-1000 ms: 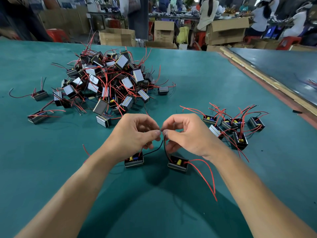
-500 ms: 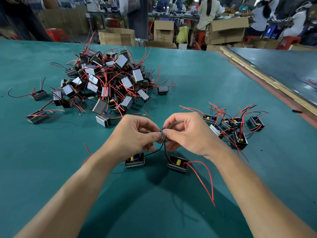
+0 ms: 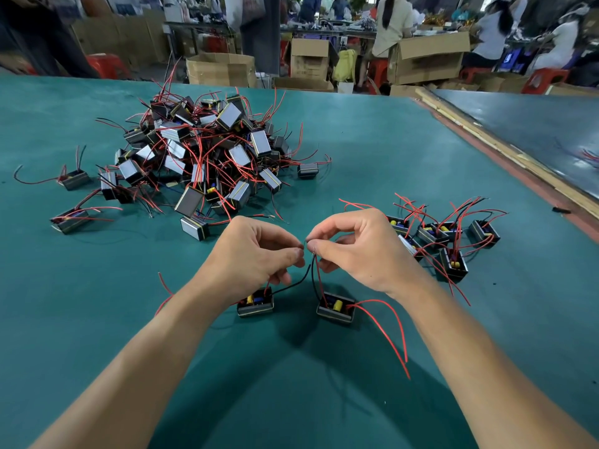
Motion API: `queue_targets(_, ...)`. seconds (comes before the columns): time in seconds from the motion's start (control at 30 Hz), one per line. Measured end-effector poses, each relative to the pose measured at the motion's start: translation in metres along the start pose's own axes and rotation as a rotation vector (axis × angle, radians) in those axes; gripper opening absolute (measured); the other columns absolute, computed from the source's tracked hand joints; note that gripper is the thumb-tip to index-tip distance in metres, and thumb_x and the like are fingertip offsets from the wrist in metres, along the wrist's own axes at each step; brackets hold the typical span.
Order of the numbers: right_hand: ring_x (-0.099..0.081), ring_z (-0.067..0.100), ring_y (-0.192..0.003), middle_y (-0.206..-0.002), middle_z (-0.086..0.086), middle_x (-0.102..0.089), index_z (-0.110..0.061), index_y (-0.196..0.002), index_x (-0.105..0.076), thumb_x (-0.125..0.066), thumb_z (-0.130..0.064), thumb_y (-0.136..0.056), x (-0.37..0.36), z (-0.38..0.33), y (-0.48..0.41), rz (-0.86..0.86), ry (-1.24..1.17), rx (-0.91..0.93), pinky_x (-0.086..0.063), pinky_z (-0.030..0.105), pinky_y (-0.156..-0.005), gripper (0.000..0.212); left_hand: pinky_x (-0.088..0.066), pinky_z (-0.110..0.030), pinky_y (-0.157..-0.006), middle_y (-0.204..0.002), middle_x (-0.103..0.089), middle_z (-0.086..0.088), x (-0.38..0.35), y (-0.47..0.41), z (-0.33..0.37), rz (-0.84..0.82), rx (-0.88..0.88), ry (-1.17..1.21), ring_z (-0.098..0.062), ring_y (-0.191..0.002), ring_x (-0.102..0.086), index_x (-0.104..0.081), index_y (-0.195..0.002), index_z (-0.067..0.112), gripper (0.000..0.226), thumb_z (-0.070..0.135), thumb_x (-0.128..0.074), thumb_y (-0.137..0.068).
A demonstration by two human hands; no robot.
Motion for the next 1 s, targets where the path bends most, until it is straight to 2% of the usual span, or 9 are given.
queue_targets(0.13, -0.063, 0.012, -0.05, -0.064, 0.002, -0.068, -0.026, -0.073, -0.076, -0.076, -0.006, -0.083, -0.001, -0.004, 0.001, -0.005, 0.036, 0.035, -0.056, 0.04, -0.057, 0.022, -0.049, -0.023, -0.048, -0.068, -0.073, -0.006, -0.002, 0.001, 0.001, -0.018, -0.002, 0.015, -0.014, -0.046, -0.057, -0.075, -0.082, 0.003, 0.01, -0.002, -0.068, -0.086)
queue_targets(0.23, -0.063, 0.012, -0.05, -0.068, 0.007, -0.069, -0.03, -0.07, -0.076, -0.077, -0.004, -0.082, -0.002, -0.006, 0.001, 0.003, 0.048, 0.045, -0.055, 0.043, -0.055, 0.029, -0.048, -0.021, -0.046, -0.067, -0.072, -0.007, -0.005, 0.002, 0.002, -0.046, -0.008, 0.059, -0.013, -0.046, -0.056, -0.076, -0.084, 0.002, 0.009, -0.004, -0.068, -0.085)
queue_targets(0.33, -0.065, 0.015, -0.052, -0.07, 0.008, -0.07, -0.026, -0.073, -0.074, -0.076, -0.002, -0.082, -0.002, -0.004, 0.001, 0.002, 0.027, 0.034, -0.057, 0.043, -0.058, 0.026, -0.046, -0.02, -0.047, -0.066, -0.07, -0.01, -0.007, 0.002, 0.003, -0.074, -0.012, 0.098, -0.014, -0.046, -0.054, -0.075, -0.088, -0.001, 0.009, -0.005, -0.072, -0.081)
queue_targets(0.5, -0.067, 0.02, -0.055, -0.072, 0.011, -0.071, -0.018, -0.075, -0.072, -0.075, 0.002, -0.082, -0.004, -0.002, 0.0, -0.005, -0.026, 0.014, -0.058, 0.052, -0.064, 0.021, -0.043, -0.023, -0.048, -0.067, -0.07, -0.009, -0.009, 0.002, 0.003, -0.076, -0.033, 0.089, -0.015, -0.049, -0.05, -0.074, -0.085, 0.001, 0.012, -0.006, -0.076, -0.076)
queue_targets(0.57, -0.066, 0.019, -0.055, -0.068, 0.006, -0.071, -0.015, -0.074, -0.072, -0.075, 0.002, -0.082, -0.005, -0.003, 0.0, -0.017, -0.024, 0.013, -0.059, 0.048, -0.064, 0.019, -0.043, -0.023, -0.049, -0.069, -0.071, -0.01, -0.01, 0.002, 0.004, -0.068, -0.047, 0.076, -0.015, -0.05, -0.05, -0.074, -0.083, 0.003, 0.011, -0.004, -0.077, -0.076)
queue_targets(0.7, -0.062, 0.014, -0.052, -0.06, -0.001, -0.068, -0.014, -0.073, -0.072, -0.075, 0.002, -0.081, -0.003, -0.003, 0.001, -0.019, -0.016, 0.011, -0.054, 0.033, -0.057, 0.018, -0.046, -0.025, -0.052, -0.073, -0.074, -0.009, -0.013, 0.002, 0.003, -0.041, -0.06, 0.069, -0.015, -0.057, -0.057, -0.073, -0.082, 0.006, 0.011, 0.001, -0.08, -0.076)
queue_targets(0.83, -0.06, 0.016, -0.053, -0.064, 0.008, -0.07, -0.011, -0.076, -0.073, -0.075, 0.0, -0.082, -0.001, -0.004, 0.001, -0.028, -0.017, 0.019, -0.049, 0.033, -0.057, 0.012, -0.049, -0.02, -0.052, -0.071, -0.074, -0.009, -0.013, 0.002, -0.001, -0.004, -0.04, 0.093, -0.011, -0.057, -0.061, -0.073, -0.076, 0.013, 0.013, 0.002, -0.079, -0.075)
queue_targets(1.0, -0.061, 0.013, -0.051, -0.061, -0.005, -0.068, -0.011, -0.074, -0.072, -0.072, 0.004, -0.082, 0.0, -0.006, 0.0, -0.012, -0.018, 0.033, -0.05, 0.028, -0.055, 0.017, -0.048, -0.021, -0.051, -0.068, -0.071, -0.009, -0.013, 0.002, 0.0, -0.005, -0.036, 0.115, -0.013, -0.055, -0.06, -0.074, -0.074, 0.012, 0.01, 0.004, -0.077, -0.076)
Point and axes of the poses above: each hand's wrist, its own y-axis away from the middle knuckle, its own x-axis out of the back of the hand, z = x × y, the point moved 9 cm from there along -y, towards the middle knuckle
